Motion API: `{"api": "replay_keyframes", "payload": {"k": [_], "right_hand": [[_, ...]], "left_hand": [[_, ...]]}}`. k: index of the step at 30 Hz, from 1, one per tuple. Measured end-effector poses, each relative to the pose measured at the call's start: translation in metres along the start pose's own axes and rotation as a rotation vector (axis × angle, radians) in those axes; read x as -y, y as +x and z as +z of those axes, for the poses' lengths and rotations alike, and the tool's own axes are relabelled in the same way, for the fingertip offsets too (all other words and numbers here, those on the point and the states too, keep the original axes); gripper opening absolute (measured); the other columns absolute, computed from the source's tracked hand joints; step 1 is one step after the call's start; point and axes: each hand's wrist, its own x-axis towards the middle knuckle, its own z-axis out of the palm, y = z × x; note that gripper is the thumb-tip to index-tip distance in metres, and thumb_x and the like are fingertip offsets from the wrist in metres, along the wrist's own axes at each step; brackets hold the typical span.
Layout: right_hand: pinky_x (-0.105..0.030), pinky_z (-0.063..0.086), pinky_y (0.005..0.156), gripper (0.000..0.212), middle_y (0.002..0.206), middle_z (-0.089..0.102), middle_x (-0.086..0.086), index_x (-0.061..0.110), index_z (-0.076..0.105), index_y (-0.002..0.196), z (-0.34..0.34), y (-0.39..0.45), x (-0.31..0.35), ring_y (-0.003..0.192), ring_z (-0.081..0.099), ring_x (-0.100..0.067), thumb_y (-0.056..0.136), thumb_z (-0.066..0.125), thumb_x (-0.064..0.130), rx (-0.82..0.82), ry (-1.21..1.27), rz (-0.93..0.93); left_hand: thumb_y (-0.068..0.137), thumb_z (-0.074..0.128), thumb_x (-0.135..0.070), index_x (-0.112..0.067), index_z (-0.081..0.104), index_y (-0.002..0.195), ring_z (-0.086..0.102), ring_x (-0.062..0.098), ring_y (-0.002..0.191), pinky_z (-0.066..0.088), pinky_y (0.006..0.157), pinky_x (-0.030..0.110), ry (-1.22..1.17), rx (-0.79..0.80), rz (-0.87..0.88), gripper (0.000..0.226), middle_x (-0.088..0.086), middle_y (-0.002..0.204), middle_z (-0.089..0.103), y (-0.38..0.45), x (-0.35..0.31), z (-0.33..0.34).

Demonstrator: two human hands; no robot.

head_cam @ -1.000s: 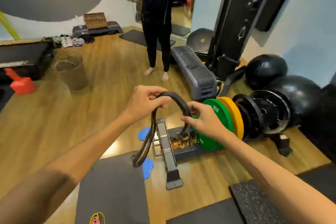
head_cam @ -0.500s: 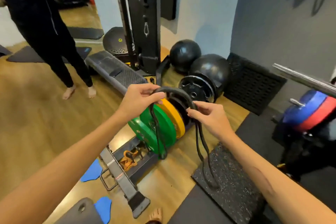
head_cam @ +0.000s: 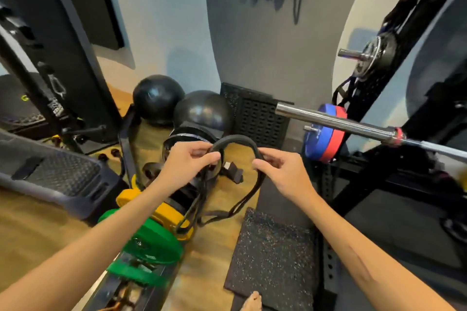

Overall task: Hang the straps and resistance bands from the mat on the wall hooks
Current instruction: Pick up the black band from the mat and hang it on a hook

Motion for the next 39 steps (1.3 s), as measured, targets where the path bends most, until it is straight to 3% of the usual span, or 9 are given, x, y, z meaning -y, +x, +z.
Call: {"api": "replay_keyframes", "payload": {"k": [4, 10, 15, 20, 23, 28, 32, 35, 39], "right_hand": [[-0.027, 0.055, 0.088, 0.037, 0.096, 0.076, 0.003, 0.015, 0.071, 0.115, -0.028, 0.063, -0.027, 0.093, 0.071, -0.008, 0.08, 0.078, 0.025, -0.024, -0.023, 0.026], [-0.015, 0.052, 0.081, 0.021, 0.088, 0.073, 0.014, 0.033, 0.072, 0.095, -0.064, 0.154, -0.042, 0.085, 0.068, 0.002, 0.08, 0.079, 0.021, 0.024, -0.061, 0.019], [-0.009, 0.049, 0.074, 0.026, 0.084, 0.073, 0.014, 0.039, 0.068, 0.088, -0.084, 0.216, -0.046, 0.083, 0.067, 0.002, 0.084, 0.075, 0.015, 0.009, -0.032, -0.041], [-0.016, 0.054, 0.076, 0.021, 0.081, 0.076, 0.008, 0.032, 0.069, 0.097, -0.091, 0.28, -0.061, 0.08, 0.072, -0.004, 0.083, 0.076, 0.018, -0.045, 0.007, -0.018], [-0.017, 0.055, 0.074, 0.027, 0.075, 0.075, 0.009, 0.025, 0.07, 0.106, -0.092, 0.327, -0.069, 0.075, 0.073, -0.006, 0.081, 0.078, 0.019, -0.06, 0.015, 0.003], [-0.019, 0.051, 0.074, 0.018, 0.076, 0.073, 0.012, 0.034, 0.071, 0.087, -0.093, 0.407, -0.08, 0.072, 0.07, -0.004, 0.081, 0.077, 0.018, -0.083, 0.032, 0.058], [-0.032, 0.049, 0.087, 0.028, 0.092, 0.071, 0.007, 0.027, 0.07, 0.099, -0.093, 0.462, -0.102, 0.089, 0.066, -0.011, 0.073, 0.078, 0.03, 0.093, 0.01, 0.101], [-0.036, 0.046, 0.077, 0.018, 0.077, 0.058, 0.001, 0.022, 0.066, 0.092, -0.094, 0.493, -0.122, 0.075, 0.056, -0.015, 0.078, 0.076, 0.023, 0.229, -0.042, 0.161], [-0.033, 0.054, 0.077, 0.011, 0.089, 0.068, 0.004, 0.02, 0.068, 0.096, -0.118, 0.538, -0.129, 0.082, 0.065, -0.014, 0.086, 0.07, 0.018, 0.217, -0.069, 0.188]], "left_hand": [[0.078, 0.077, -0.032, -0.016, 0.073, 0.105, 0.072, 0.009, 0.086, 0.057, 0.087, 0.034, 0.103, 0.021, -0.005, 0.032, -0.004, 0.09, 0.076, 0.071, 0.0, 0.015], [0.082, 0.074, -0.021, -0.011, 0.073, 0.106, 0.071, 0.013, 0.091, 0.055, 0.09, 0.034, 0.117, -0.021, 0.02, 0.025, 0.001, 0.094, 0.075, 0.175, -0.023, 0.021], [0.082, 0.074, -0.018, -0.024, 0.073, 0.097, 0.07, 0.003, 0.085, 0.051, 0.077, 0.013, 0.114, -0.033, 0.064, 0.016, -0.011, 0.087, 0.074, 0.238, -0.032, 0.035], [0.076, 0.079, -0.022, -0.019, 0.072, 0.1, 0.074, 0.015, 0.079, 0.058, 0.08, 0.035, 0.037, -0.055, 0.051, 0.025, 0.001, 0.078, 0.076, 0.316, -0.023, 0.033], [0.077, 0.079, -0.016, -0.018, 0.071, 0.09, 0.074, 0.019, 0.075, 0.06, 0.076, 0.033, -0.049, -0.043, 0.02, 0.016, 0.004, 0.074, 0.076, 0.367, -0.021, 0.026], [0.073, 0.083, -0.018, -0.014, 0.073, 0.078, 0.073, 0.03, 0.071, 0.059, 0.076, 0.043, -0.117, -0.001, 0.01, 0.011, 0.013, 0.074, 0.074, 0.455, -0.016, 0.006], [0.076, 0.081, -0.019, -0.009, 0.073, 0.074, 0.067, 0.023, 0.061, 0.054, 0.058, 0.028, -0.012, 0.05, 0.12, 0.013, 0.012, 0.065, 0.07, 0.532, -0.039, -0.01], [0.075, 0.082, -0.019, -0.011, 0.07, 0.069, 0.068, 0.036, 0.064, 0.059, 0.065, 0.042, 0.052, 0.101, 0.145, 0.015, 0.015, 0.063, 0.067, 0.594, -0.048, -0.036], [0.061, 0.087, -0.034, -0.01, 0.072, 0.072, 0.066, 0.029, 0.069, 0.061, 0.067, 0.044, 0.053, 0.11, 0.119, 0.031, 0.01, 0.068, 0.065, 0.649, -0.036, -0.058]]}}
